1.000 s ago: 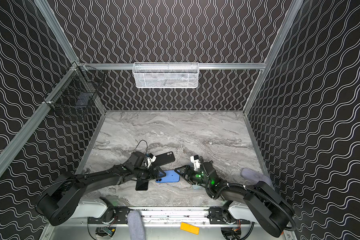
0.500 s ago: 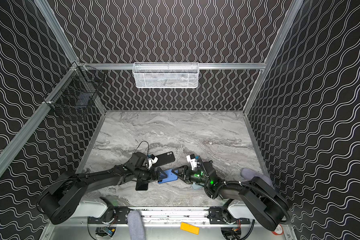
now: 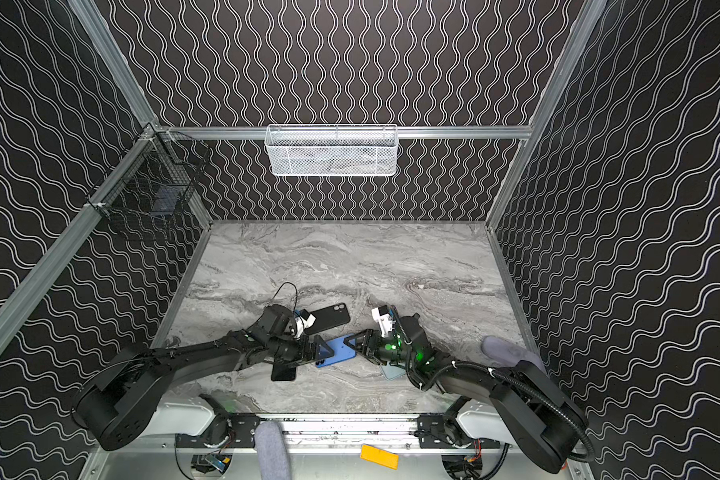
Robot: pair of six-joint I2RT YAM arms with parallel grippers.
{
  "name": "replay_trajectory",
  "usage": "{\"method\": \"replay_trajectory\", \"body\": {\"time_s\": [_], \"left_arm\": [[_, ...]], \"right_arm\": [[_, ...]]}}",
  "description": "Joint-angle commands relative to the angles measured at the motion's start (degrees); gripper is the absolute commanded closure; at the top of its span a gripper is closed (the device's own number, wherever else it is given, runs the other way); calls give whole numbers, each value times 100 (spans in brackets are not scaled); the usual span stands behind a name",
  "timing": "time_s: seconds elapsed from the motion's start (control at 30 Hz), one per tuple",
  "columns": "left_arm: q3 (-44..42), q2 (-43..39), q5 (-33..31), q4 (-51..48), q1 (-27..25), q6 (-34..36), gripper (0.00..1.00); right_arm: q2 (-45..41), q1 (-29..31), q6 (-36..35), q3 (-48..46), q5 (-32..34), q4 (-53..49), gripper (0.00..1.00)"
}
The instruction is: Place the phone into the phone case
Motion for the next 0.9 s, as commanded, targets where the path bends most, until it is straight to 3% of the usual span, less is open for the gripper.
{"method": "replay_trajectory", "body": {"time_s": [0.0, 0.73, 0.87], "left_arm": [[26, 23, 14, -32, 5, 31, 4], [189, -19, -49, -170, 9, 55, 3], [317, -239, -143, -343, 15, 79, 2]], "right_arm": [[5, 3, -397, 211, 132, -852, 49], [-53, 4, -729, 410, 283, -1493, 92], [-322, -56, -847, 549, 350, -1822, 94]]}}
